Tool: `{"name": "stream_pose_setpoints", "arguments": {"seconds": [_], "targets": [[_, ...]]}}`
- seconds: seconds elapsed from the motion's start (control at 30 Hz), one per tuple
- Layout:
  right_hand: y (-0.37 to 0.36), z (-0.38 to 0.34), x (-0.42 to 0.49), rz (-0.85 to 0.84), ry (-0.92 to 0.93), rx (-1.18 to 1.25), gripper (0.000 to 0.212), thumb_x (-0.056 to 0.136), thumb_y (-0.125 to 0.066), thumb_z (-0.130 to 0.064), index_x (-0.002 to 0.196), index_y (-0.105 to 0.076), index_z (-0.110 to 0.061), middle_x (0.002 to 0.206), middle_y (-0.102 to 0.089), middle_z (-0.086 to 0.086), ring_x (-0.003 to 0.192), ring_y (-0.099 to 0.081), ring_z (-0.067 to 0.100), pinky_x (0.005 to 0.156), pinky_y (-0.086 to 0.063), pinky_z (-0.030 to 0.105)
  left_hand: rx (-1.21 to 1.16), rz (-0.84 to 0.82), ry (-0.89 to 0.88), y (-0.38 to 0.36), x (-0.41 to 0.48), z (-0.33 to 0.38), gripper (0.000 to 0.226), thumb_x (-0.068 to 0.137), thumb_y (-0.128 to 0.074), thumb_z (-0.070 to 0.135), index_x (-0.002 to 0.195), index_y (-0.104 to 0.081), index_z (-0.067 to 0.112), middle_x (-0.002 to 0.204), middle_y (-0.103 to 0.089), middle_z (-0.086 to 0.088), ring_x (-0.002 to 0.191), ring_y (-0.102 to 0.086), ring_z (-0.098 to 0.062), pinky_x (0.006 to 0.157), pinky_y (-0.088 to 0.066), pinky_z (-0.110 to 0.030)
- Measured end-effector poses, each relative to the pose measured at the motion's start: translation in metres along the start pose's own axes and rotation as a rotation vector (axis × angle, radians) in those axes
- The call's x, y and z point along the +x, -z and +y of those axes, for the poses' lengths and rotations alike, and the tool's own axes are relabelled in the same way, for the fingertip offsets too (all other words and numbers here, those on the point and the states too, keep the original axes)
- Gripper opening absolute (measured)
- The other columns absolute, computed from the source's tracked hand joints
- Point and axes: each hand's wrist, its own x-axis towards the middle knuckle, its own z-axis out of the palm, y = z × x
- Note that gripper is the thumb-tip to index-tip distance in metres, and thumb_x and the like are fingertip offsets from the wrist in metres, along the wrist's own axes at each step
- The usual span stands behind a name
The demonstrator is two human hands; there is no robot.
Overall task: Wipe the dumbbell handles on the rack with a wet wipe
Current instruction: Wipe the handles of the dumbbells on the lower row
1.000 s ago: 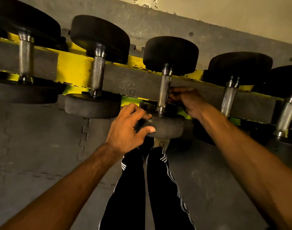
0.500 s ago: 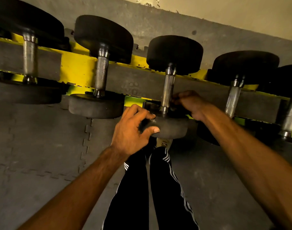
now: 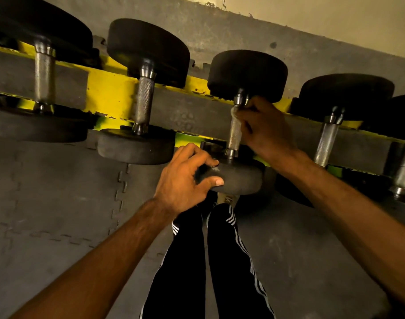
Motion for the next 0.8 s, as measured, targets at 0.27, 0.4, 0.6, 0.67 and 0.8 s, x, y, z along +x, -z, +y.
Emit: {"name": "stream_pose_setpoints", "arguments": {"seconds": [0.27, 0.4, 0.6, 0.67, 0.8], "targets": [[0.007, -0.019, 0.027, -0.309, 0.239, -0.277, 0.014, 0.097, -0.051, -0.008, 0.098, -0.063, -0.001, 0.098, -0.057, 0.017, 0.091, -0.061, 0.034, 0.068, -0.04, 0.035, -0.009, 0.024, -0.003, -0.002, -0.002, 0.001, 0.04, 0.077, -0.076, 0.051, 0.105, -0.07, 0.024, 0.105, -0.057, 0.006, 0.105, -0.057, -0.02, 0.074, -0.055, -0.044], [0.001, -0.042, 0.047, -0.306, 0.21, -0.481, 0.022, 0.096, -0.045, -0.003, 0.108, -0.062, 0.0, 0.109, -0.057, 0.018, 0.103, -0.059, 0.039, 0.071, -0.042, 0.041, -0.005, 0.023, -0.002, -0.002, -0.003, -0.001, 0.041, 0.077, -0.075, 0.052, 0.106, -0.07, 0.023, 0.106, -0.058, 0.006, 0.106, -0.057, -0.021, 0.077, -0.054, -0.044], [-0.004, -0.06, 0.044, -0.708, 0.422, -0.56, 0.018, 0.093, -0.057, -0.012, 0.109, -0.063, -0.007, 0.114, -0.065, 0.012, 0.106, -0.063, 0.031, 0.076, -0.05, 0.037, 0.0, 0.044, -0.008, -0.004, -0.004, -0.001, 0.038, 0.077, -0.078, 0.046, 0.104, -0.072, 0.02, 0.105, -0.059, 0.004, 0.103, -0.057, -0.021, 0.081, -0.052, -0.042], [0.001, -0.051, 0.053, -0.57, 0.391, -0.591, 0.016, 0.094, -0.052, -0.006, 0.107, -0.061, -0.002, 0.112, -0.063, 0.017, 0.105, -0.061, 0.035, 0.077, -0.048, 0.039, 0.001, 0.046, -0.008, -0.005, -0.004, -0.001, 0.039, 0.077, -0.078, 0.046, 0.105, -0.072, 0.021, 0.105, -0.058, 0.005, 0.104, -0.056, -0.021, 0.079, -0.053, -0.042], [0.007, -0.04, 0.036, -0.418, 0.332, -0.459, 0.016, 0.092, -0.053, -0.007, 0.099, -0.067, -0.004, 0.105, -0.062, 0.017, 0.099, -0.06, 0.037, 0.068, -0.035, 0.033, -0.009, 0.068, -0.009, -0.007, -0.006, -0.003, 0.038, 0.076, -0.08, 0.044, 0.106, -0.072, 0.021, 0.106, -0.058, 0.006, 0.106, -0.057, -0.022, 0.079, -0.053, -0.042]]}}
